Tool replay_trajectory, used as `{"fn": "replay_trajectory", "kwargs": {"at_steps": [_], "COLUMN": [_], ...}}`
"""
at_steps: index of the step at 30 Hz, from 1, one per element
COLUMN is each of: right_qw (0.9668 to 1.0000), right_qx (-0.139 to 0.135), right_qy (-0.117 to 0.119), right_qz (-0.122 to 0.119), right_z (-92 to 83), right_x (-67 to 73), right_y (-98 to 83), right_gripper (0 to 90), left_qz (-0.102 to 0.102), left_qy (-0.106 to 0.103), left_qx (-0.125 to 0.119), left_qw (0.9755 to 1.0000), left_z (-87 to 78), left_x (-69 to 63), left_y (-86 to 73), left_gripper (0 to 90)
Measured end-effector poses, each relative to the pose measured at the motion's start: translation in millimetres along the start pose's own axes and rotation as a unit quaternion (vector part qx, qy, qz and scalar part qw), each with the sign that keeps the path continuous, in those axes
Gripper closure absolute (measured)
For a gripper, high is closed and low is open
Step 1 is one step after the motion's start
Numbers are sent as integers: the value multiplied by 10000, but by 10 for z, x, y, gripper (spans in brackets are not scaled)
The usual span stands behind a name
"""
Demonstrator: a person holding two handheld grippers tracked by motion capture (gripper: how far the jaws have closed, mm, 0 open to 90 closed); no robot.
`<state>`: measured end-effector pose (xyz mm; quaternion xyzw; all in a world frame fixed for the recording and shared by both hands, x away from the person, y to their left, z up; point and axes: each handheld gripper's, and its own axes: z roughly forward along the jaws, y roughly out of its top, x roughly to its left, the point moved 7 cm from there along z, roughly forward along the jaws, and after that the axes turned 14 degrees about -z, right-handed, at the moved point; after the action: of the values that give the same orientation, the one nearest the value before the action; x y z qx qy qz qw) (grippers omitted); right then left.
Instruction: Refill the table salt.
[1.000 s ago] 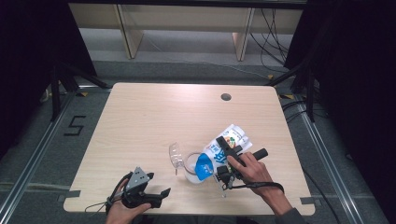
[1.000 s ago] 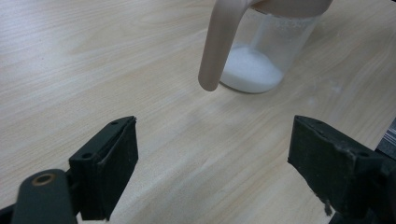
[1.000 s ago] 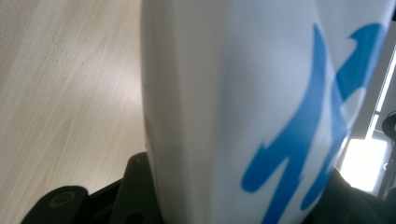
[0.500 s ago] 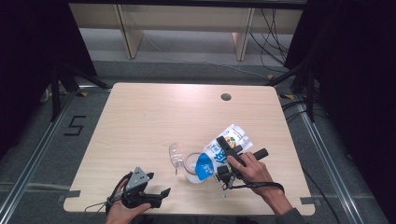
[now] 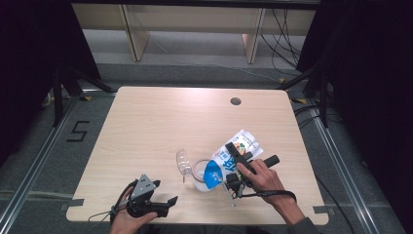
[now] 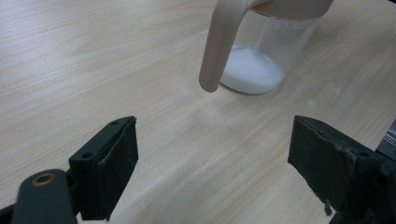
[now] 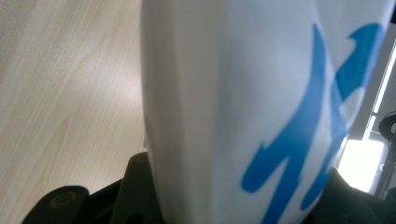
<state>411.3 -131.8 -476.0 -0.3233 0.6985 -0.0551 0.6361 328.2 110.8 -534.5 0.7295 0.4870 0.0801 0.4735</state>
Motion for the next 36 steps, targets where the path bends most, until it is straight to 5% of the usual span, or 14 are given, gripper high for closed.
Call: {"fn": "replay_trajectory", "kwargs": {"at_steps": [18,20,36], "right_qw": [10000,9999,9999], "right_qx": [36,43,43], "right_qy": [35,43,30], "right_qz": [-80,-100,-91], "right_z": [-3,-5,2], "right_x": [-5,-10,8], "right_y": [-4,-4,8], "right_gripper": [616,616,623], "left_qz": [-84,39,40], "left_qy": [-8,13,9], "left_qx": [0,34,40], "left_qw": [10000,10000,10000], "left_z": [4,-4,-3], "left_x": [-7,7,8], "left_y": [-4,-2,-3], "left_gripper": [155,155,155]}}
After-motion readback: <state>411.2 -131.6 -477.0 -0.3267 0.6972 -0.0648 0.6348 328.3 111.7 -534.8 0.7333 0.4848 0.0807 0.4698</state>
